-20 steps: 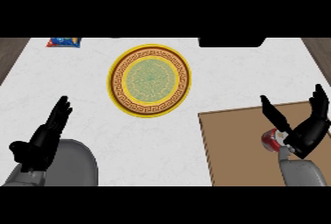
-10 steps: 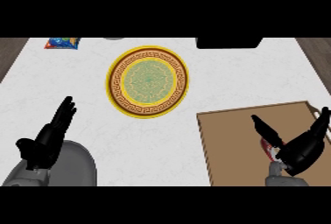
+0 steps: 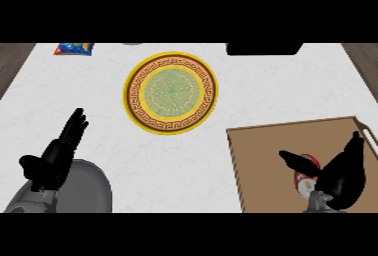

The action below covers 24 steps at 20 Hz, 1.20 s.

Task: Pick the can from the tray and place it in the plate

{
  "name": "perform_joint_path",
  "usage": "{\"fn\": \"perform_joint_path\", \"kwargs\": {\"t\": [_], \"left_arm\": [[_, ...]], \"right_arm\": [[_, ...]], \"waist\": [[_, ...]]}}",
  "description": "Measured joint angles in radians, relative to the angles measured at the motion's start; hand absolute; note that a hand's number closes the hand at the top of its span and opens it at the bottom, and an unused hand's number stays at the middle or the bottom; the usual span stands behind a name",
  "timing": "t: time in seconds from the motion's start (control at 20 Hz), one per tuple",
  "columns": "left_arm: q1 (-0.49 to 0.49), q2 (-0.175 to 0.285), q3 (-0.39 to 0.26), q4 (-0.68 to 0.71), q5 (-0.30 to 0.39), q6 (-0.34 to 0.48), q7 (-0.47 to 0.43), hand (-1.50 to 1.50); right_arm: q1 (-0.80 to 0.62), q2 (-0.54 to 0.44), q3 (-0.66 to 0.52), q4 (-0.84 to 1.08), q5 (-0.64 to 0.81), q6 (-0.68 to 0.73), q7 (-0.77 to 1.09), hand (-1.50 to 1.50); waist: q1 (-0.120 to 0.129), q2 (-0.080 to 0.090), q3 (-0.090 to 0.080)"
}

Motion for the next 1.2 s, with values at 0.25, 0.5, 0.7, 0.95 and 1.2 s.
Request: {"fn": "perform_joint_path", "kwargs": {"t": [0.25,0.5,0.7,0.95,1.2], "left_arm": [[-0.002,-0.009,0.002,0.024,-0.01,-0.01,-0.018,0.0],[0.005,-0.015,0.006,0.025,-0.016,-0.022,-0.024,0.0],[-0.009,-0.021,0.011,0.029,-0.021,-0.022,-0.009,0.0],[-0.031,-0.034,0.016,0.041,-0.034,-0.027,-0.003,0.0],[-0.023,-0.029,0.038,0.054,-0.035,-0.057,-0.025,0.0]], "right_arm": [[-0.004,0.005,0.04,-0.139,0.058,0.21,0.162,-1.5],[-0.001,0.005,0.035,-0.222,0.06,0.337,0.223,-1.5],[-0.003,0.005,0.02,-0.219,0.038,0.4,0.235,-1.5],[-0.027,0.004,-0.012,-0.181,0.004,0.453,0.23,-1.5],[-0.052,0.004,-0.061,-0.122,-0.004,0.475,0.212,-1.5]], "waist": [[0.006,0.003,0.006],[0.012,0.005,0.008],[0.014,0.007,0.01],[0.017,0.008,0.011],[0.019,0.008,0.011]]}}
